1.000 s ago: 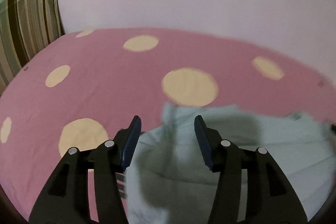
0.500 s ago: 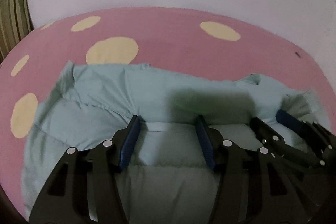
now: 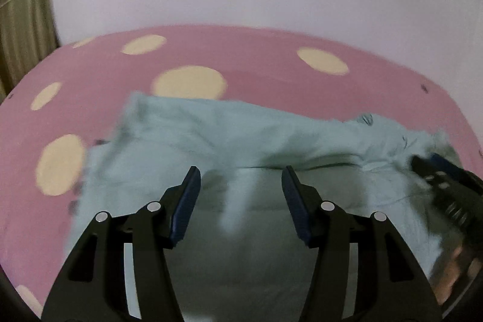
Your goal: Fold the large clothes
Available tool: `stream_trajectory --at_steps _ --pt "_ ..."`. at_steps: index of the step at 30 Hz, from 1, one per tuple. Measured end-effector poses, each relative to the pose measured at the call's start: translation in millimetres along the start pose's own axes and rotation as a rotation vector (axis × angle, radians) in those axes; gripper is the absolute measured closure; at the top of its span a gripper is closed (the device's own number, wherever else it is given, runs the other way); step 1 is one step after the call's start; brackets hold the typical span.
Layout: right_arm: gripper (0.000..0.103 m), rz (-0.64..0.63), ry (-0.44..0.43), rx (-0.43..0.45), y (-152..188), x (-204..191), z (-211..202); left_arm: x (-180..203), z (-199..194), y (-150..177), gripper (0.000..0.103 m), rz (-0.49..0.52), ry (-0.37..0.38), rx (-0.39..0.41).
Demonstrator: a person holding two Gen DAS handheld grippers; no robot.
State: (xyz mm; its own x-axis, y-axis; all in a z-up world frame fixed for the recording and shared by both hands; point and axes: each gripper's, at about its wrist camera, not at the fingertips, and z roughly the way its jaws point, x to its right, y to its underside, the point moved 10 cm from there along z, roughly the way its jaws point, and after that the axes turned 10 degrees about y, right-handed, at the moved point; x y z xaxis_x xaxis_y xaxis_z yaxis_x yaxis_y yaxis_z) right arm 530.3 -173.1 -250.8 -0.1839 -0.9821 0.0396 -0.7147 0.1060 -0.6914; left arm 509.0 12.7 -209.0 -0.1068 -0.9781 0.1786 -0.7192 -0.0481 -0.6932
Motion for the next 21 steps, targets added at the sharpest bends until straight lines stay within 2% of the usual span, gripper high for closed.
stream_trajectory --at_steps 2,5,7,8,12,16,19,20,21 --pt "0.047 0.019 0.044 -0.002 4 27 -4 -20 -9 4 0.047 -0.026 -0.023 0.006" --pt "0.047 0.037 0.102 -0.036 16 55 6 -51 -3 19 0.047 -0.070 -0.079 -0.026" --pt "0.046 0.047 0.103 -0.058 26 61 15 -57 4 27 0.047 -0.101 -0.068 -0.037" --pt "0.042 0.030 0.112 -0.070 33 60 23 -58 10 30 0.046 -0.095 -0.077 -0.047" --pt "0.040 -0.011 0.152 -0.053 45 56 40 -56 30 41 0.045 -0.042 -0.101 -0.060" --pt "0.039 0.022 0.117 -0.072 43 56 46 -60 32 38 0.045 -0.059 -0.091 -0.060" --pt "0.039 0.044 0.094 -0.064 35 58 33 -58 13 34 0.045 -0.055 -0.073 -0.047" --pt "0.037 0.067 0.079 -0.062 33 61 22 -59 5 36 0.043 -0.061 -0.067 -0.043" --pt "0.034 0.086 0.065 -0.057 33 64 14 -60 -4 37 0.033 -0.074 -0.059 -0.035"
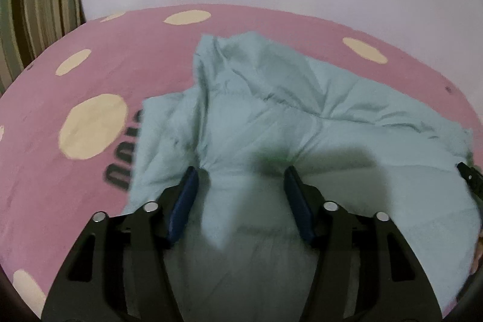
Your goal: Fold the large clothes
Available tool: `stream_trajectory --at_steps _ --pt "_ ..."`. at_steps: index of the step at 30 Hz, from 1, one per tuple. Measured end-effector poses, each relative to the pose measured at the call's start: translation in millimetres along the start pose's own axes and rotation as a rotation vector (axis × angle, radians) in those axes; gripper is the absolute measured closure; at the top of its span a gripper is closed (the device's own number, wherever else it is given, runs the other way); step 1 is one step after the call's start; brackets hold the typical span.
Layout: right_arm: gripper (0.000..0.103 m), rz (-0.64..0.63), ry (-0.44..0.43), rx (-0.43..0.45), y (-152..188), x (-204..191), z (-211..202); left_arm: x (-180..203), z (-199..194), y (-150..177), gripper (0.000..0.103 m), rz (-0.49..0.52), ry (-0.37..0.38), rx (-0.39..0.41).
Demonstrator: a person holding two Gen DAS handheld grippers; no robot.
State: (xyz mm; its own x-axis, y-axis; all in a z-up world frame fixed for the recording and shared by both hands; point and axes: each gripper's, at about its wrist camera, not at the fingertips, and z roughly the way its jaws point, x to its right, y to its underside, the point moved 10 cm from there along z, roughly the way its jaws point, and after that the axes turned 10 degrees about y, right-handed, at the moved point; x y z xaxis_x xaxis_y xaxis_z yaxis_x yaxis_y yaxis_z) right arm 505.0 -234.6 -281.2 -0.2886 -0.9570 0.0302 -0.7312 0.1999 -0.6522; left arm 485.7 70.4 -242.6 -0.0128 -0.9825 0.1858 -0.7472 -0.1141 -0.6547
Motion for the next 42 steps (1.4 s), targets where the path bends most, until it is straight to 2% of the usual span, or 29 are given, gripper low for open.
stream_trajectory --at_steps 1,3,5,7,10,15,18,21,22,24,25,28,33,42 --pt "0.027 0.021 -0.014 0.006 0 5 -10 -6 -14 2 0.022 -0.024 0.011 0.018" --pt "0.024 0.049 -0.021 0.023 4 17 -25 -19 -36 8 0.013 -0.083 0.021 0.060" --pt "0.022 0.071 -0.008 0.030 12 33 -38 -35 -50 19 0.012 -0.151 0.020 0.059" --pt "0.022 0.090 0.000 0.003 24 45 -41 -52 -55 36 0.012 -0.240 0.029 0.026" --pt "0.022 0.127 0.003 -0.038 39 57 -36 -63 -54 54 0.012 -0.347 0.086 -0.002" --pt "0.021 0.221 -0.064 -0.121 55 57 -19 -52 -45 55 0.012 -0.396 0.183 -0.005" --pt "0.021 0.230 -0.075 -0.138 57 52 -13 -44 -37 53 0.027 -0.379 0.176 -0.027" --pt "0.025 0.198 -0.065 -0.136 61 45 -13 -36 -33 52 0.044 -0.337 0.157 -0.036" --pt "0.030 0.189 -0.063 -0.133 62 43 -13 -33 -31 51 0.052 -0.323 0.155 -0.042" --pt "0.039 0.179 -0.068 -0.126 62 38 -13 -30 -31 52 0.060 -0.306 0.159 -0.046" --pt "0.045 0.178 -0.075 -0.124 62 35 -14 -29 -31 52 0.063 -0.298 0.150 -0.049" --pt "0.056 0.172 -0.080 -0.117 64 29 -18 -26 -31 52 0.072 -0.274 0.134 -0.053" --pt "0.063 0.177 -0.083 -0.104 70 28 -25 -20 -35 52 0.080 -0.227 0.105 -0.049" --pt "0.076 0.177 -0.085 -0.084 68 27 -33 -15 -45 53 0.086 -0.199 0.071 -0.038"
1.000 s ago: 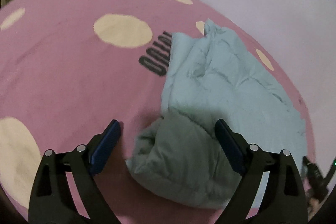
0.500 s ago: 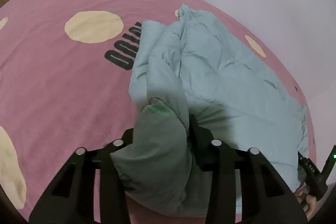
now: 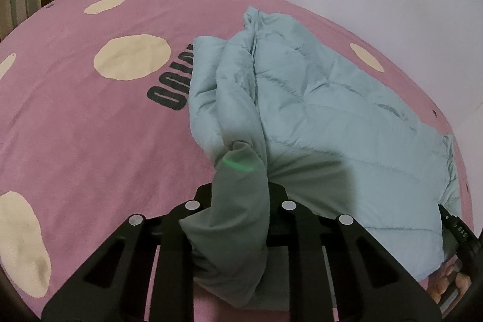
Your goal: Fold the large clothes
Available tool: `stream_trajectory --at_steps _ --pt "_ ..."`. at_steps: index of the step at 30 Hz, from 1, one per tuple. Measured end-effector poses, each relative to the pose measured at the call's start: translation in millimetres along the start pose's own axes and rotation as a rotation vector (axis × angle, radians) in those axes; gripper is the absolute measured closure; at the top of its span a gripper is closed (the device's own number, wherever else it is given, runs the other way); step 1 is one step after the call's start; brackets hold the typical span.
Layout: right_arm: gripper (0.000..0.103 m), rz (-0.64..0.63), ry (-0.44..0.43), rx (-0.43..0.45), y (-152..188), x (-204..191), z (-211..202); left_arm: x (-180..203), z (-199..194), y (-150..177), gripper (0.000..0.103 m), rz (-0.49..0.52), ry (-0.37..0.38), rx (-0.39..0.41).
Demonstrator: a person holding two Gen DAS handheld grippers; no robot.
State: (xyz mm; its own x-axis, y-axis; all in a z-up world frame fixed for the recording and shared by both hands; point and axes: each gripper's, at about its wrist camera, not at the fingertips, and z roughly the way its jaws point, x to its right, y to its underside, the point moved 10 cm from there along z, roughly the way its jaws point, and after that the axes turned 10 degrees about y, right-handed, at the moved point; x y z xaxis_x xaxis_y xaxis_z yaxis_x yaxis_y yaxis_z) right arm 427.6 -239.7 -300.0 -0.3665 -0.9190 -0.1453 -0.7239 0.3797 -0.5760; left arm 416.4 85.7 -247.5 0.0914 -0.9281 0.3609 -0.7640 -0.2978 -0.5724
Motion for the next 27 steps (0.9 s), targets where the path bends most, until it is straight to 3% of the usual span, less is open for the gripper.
stream_trajectory --at_steps 14,27 --pt "0.086 0.028 -0.042 -0.004 6 5 -32 -3 -37 6 0.088 0.000 0.020 0.012" --pt "0.086 0.017 -0.103 -0.041 82 20 -106 -34 -123 81 0.088 -0.028 0.051 -0.006"
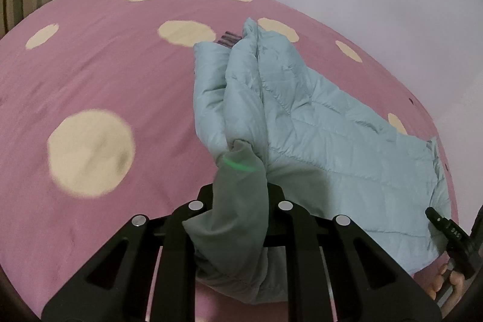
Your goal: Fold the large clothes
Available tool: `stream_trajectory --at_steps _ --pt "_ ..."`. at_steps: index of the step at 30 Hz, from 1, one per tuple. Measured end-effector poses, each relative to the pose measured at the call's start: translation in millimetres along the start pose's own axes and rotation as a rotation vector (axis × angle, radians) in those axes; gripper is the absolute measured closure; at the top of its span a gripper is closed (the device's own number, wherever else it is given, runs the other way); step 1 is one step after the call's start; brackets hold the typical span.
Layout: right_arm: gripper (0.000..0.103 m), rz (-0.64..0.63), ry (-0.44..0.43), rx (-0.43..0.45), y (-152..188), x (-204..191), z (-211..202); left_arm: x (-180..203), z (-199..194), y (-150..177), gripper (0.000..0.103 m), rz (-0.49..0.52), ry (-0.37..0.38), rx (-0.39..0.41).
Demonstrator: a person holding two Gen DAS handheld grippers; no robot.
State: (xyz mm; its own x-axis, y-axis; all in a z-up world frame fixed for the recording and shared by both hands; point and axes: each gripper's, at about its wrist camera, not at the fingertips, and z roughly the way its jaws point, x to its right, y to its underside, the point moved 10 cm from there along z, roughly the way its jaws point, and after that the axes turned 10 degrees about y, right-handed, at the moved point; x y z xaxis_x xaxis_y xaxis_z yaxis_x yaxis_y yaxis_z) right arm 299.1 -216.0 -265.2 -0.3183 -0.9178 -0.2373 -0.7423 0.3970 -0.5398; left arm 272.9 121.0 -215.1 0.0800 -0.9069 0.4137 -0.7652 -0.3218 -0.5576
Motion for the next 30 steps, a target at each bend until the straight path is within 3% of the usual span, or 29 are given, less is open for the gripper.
stream_trajectory --at_steps 11,19,30 --pt "0.086 -0.009 -0.013 -0.026 62 14 -38 -14 -51 54 0.088 0.002 -0.003 -0.004" --pt "0.086 -0.013 -0.021 -0.031 80 16 -46 -24 -63 76 0.088 -0.008 -0.007 -0.011" --pt "0.080 -0.008 -0.024 -0.025 84 18 -37 -26 -57 83 0.087 0.023 -0.019 -0.016"
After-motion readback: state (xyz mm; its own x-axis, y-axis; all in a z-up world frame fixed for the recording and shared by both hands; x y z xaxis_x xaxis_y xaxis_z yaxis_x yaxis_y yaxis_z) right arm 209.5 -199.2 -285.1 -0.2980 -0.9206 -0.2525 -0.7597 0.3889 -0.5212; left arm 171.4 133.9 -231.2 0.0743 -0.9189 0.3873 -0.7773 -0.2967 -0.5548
